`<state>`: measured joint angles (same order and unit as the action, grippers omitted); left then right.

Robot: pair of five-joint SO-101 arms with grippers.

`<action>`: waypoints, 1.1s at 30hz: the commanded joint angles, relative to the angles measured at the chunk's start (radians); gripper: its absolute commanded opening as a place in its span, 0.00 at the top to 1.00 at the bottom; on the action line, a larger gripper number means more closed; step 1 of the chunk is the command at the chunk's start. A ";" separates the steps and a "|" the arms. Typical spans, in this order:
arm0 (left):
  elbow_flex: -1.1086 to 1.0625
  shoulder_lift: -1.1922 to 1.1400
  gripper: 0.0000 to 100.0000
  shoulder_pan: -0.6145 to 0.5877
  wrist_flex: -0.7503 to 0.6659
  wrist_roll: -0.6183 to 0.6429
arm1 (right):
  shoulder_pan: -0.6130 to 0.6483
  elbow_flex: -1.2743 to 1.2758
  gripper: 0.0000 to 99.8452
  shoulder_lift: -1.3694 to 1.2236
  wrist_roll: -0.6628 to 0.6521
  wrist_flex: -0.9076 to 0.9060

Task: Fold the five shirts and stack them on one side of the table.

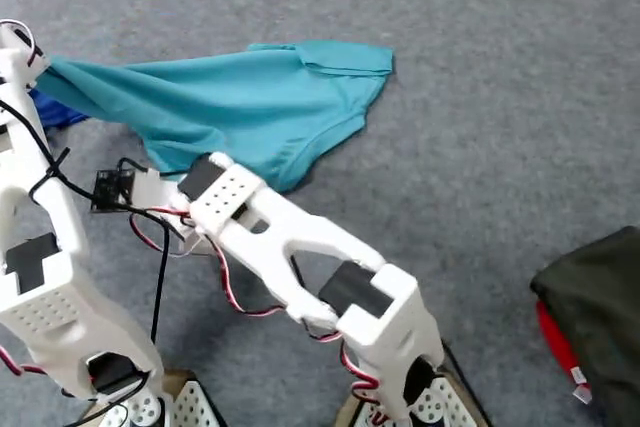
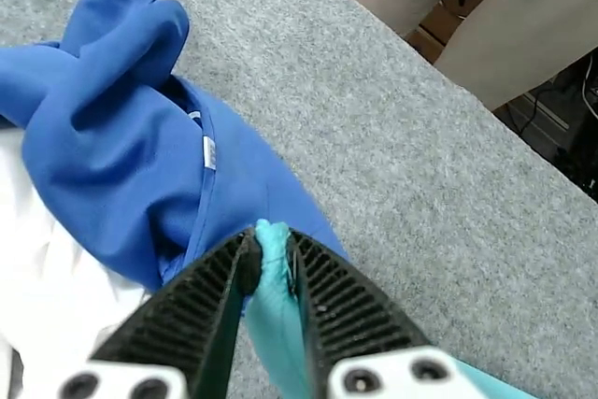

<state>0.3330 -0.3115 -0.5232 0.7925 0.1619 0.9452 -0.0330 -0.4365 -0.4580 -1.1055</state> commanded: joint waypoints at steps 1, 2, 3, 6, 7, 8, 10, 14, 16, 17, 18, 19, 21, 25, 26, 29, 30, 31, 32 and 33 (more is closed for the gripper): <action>0.005 0.013 0.98 -0.017 -0.017 0.002 | 0.004 -0.013 0.74 -0.024 0.011 0.040; 0.005 0.013 0.98 -0.017 -0.017 0.002 | -0.007 -0.027 0.74 -0.051 0.011 0.040; 0.005 0.013 0.98 -0.017 -0.017 0.002 | -0.016 -0.048 0.74 -0.073 0.012 0.034; 0.005 0.013 0.98 -0.017 -0.017 0.002 | -0.041 -0.127 0.74 -0.114 0.012 0.005; 0.005 0.013 0.98 -0.017 -0.017 0.002 | -0.047 -0.147 0.74 -0.127 0.012 -0.005; 0.005 0.013 0.98 -0.017 -0.017 0.002 | -0.056 -0.163 0.74 -0.140 0.011 -0.021; 0.005 0.013 0.98 -0.017 -0.017 0.002 | -0.067 -0.196 0.74 -0.165 0.011 -0.063; 0.005 0.013 0.98 -0.017 -0.017 0.002 | -0.090 -0.251 0.74 -0.206 0.003 -0.144; 0.005 0.012 0.98 -0.017 -0.017 0.002 | -0.090 -0.282 0.76 -0.226 0.002 -0.170; 0.005 0.012 0.98 -0.017 -0.017 0.002 | -0.090 -0.297 0.79 -0.236 0.002 -0.181; 0.005 0.012 0.98 -0.017 -0.017 0.002 | -0.090 -0.314 0.83 -0.248 0.002 -0.189; 0.005 0.012 0.98 -0.017 -0.017 0.002 | -0.090 -0.329 0.87 -0.257 0.003 -0.198; 0.005 0.012 0.98 -0.017 -0.017 0.002 | -0.090 -0.363 0.97 -0.277 0.009 -0.218; 0.005 0.012 0.98 -0.017 -0.017 0.002 | -0.111 -0.427 0.99 -0.300 0.011 -0.265; 0.005 0.012 0.98 -0.017 -0.017 0.002 | -0.117 -0.450 1.00 -0.295 0.011 -0.287; 0.005 0.012 0.98 -0.017 -0.015 0.002 | -0.147 -0.535 1.00 -0.268 0.011 -0.361; 0.005 0.012 0.98 -0.017 -0.015 0.002 | -0.154 -0.564 1.00 -0.255 0.011 -0.387; 0.005 0.012 0.98 -0.017 -0.015 0.002 | -0.162 -0.593 1.00 -0.245 0.011 -0.410; 0.005 0.012 0.98 -0.017 -0.015 0.002 | -0.168 -0.622 1.00 -0.232 0.011 -0.434; 0.005 0.012 0.98 -0.017 -0.015 0.002 | -0.176 -0.653 1.00 -0.220 0.011 -0.460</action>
<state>0.3330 -0.3115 -0.5247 0.7925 0.1619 0.8009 -0.5792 -0.7342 -0.4565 -1.5060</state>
